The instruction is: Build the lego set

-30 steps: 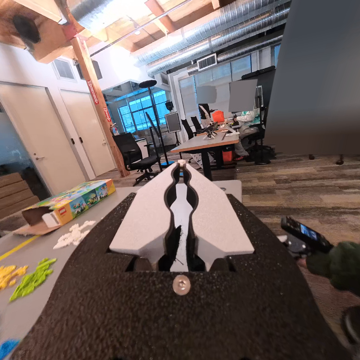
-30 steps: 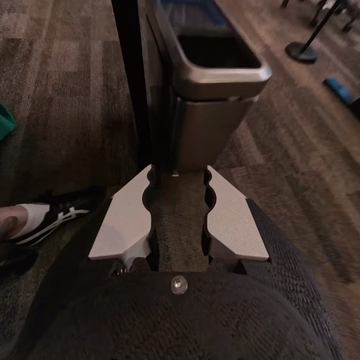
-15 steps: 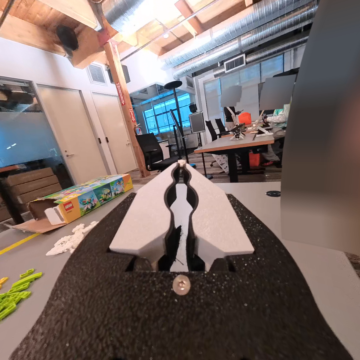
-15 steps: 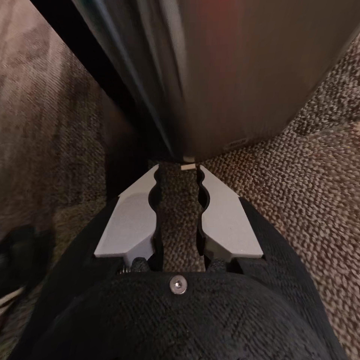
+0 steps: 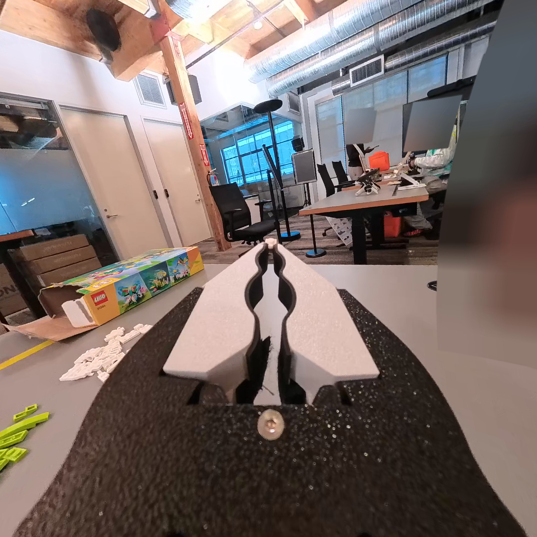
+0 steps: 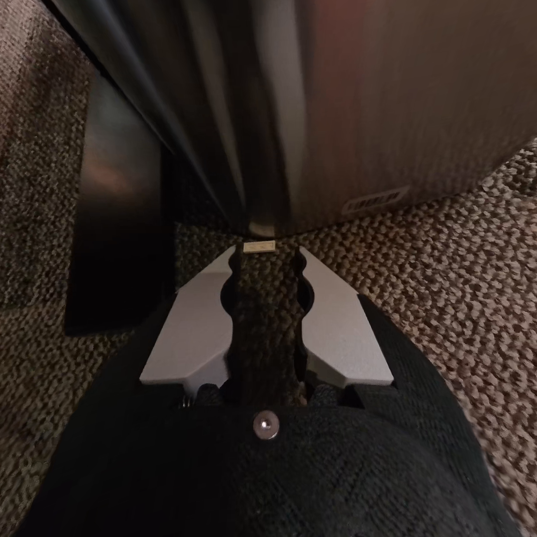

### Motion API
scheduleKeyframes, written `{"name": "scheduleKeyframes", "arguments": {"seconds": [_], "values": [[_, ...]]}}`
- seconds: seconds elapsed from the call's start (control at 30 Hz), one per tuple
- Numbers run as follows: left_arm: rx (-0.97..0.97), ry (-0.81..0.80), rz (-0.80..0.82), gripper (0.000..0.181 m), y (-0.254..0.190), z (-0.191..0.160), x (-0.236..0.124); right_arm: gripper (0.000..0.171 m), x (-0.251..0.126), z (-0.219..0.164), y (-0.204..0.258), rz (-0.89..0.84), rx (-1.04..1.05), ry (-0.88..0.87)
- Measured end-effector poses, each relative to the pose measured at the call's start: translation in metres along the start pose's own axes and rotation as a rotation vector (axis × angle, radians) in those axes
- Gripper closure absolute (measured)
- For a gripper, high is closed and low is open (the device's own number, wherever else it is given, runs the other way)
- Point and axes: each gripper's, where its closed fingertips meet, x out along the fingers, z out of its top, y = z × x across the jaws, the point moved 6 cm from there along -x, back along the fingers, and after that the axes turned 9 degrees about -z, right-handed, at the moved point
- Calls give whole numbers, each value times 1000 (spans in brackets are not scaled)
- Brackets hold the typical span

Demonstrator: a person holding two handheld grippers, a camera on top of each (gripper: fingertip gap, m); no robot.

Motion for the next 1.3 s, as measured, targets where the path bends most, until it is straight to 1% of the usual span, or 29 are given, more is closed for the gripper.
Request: {"name": "scheduleKeyframes", "arguments": {"seconds": [0.13,0.47,0.57,0.67,0.8,0.83,0.9,0.97,1.07,1.13,1.2,1.3], "values": [[7,8,-11,181,-2,-1,1,139,9,-2,3,7,-23,15],[0,24,-21,181,-2,-3,3,148,16,-6,5,-59,-130,47],[2,30,-22,181,-2,-4,3,148,11,-5,0,-33,-53,41],[6,27,-25,181,-3,-3,4,148,-9,1,-10,-48,20,-34],[57,24,-49,181,-11,-1,5,148,-62,15,-24,-96,25,-91],[74,20,-46,181,-12,1,4,165,-79,20,-28,-114,26,-99],[77,-11,-36,181,-13,8,1,164,-115,35,-34,-161,32,-112],[42,-59,-11,181,-11,16,-4,164,-152,58,-34,-176,70,-152],[-24,-149,10,181,-8,32,-12,164,-211,94,-25,-190,80,-174],[-28,-182,14,181,-8,39,-15,164,-251,113,-15,-201,69,-179],[-30,-179,22,181,-9,39,-16,164,-289,125,-5,-212,65,-193],[-89,-187,18,181,-10,35,-18,164,-334,126,6,-243,39,-205]]}}
